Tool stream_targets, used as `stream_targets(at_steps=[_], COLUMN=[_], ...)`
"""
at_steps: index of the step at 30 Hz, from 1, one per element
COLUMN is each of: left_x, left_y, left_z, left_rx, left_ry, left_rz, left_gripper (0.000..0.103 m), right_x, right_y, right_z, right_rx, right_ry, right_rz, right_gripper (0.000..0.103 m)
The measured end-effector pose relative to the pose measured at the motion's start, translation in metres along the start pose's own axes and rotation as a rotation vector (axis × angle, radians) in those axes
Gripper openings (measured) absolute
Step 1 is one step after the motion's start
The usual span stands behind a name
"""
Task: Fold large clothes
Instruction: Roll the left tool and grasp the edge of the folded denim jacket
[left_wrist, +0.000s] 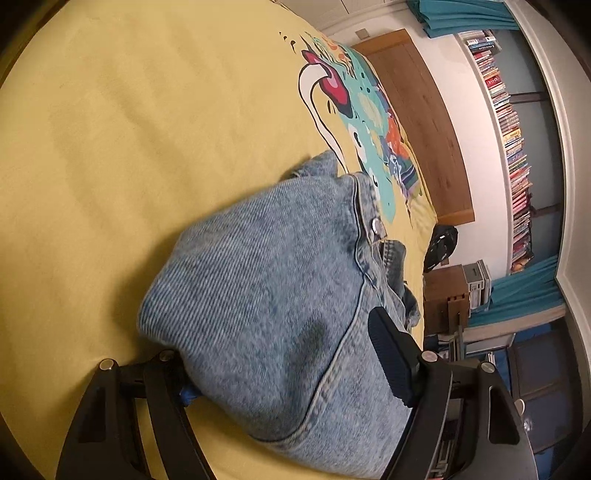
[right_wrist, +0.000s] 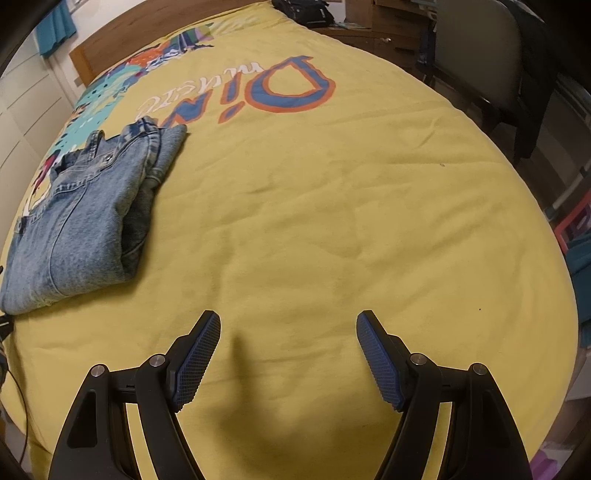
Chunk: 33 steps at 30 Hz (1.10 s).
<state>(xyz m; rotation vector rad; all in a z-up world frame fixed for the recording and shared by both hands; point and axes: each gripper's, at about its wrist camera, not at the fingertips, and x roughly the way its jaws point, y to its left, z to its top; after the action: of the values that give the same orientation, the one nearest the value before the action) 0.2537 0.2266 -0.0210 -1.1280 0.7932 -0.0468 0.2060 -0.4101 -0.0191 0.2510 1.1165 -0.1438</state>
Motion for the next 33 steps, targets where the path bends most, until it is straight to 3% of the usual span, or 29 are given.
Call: stream_targets(at_steps=[6, 13, 33], left_x=[0.003, 0.003, 0.002], left_y=[0.006, 0.000, -0.050], left_z=[0.004, 0.005, 0.001], left_rx=[-0.034, -0.046, 0.064], left_ry=[-0.005, -0.013, -0.043], left_rz=[0.048, 0.071, 0.121], left_gripper=[0.038, 0.024, 0.013], right_x=[0.004, 0.004, -0.010], right_y=[-0.005, -0.014, -0.042], right_z=[-0.002, -0.005, -0.011], right_rx=[0.006, 0.018, 0.075], right_ry=[0.008, 0.010, -0.021], right_rz=[0.004, 0.007, 0.021], right_gripper=[0.077, 0.077, 0.077])
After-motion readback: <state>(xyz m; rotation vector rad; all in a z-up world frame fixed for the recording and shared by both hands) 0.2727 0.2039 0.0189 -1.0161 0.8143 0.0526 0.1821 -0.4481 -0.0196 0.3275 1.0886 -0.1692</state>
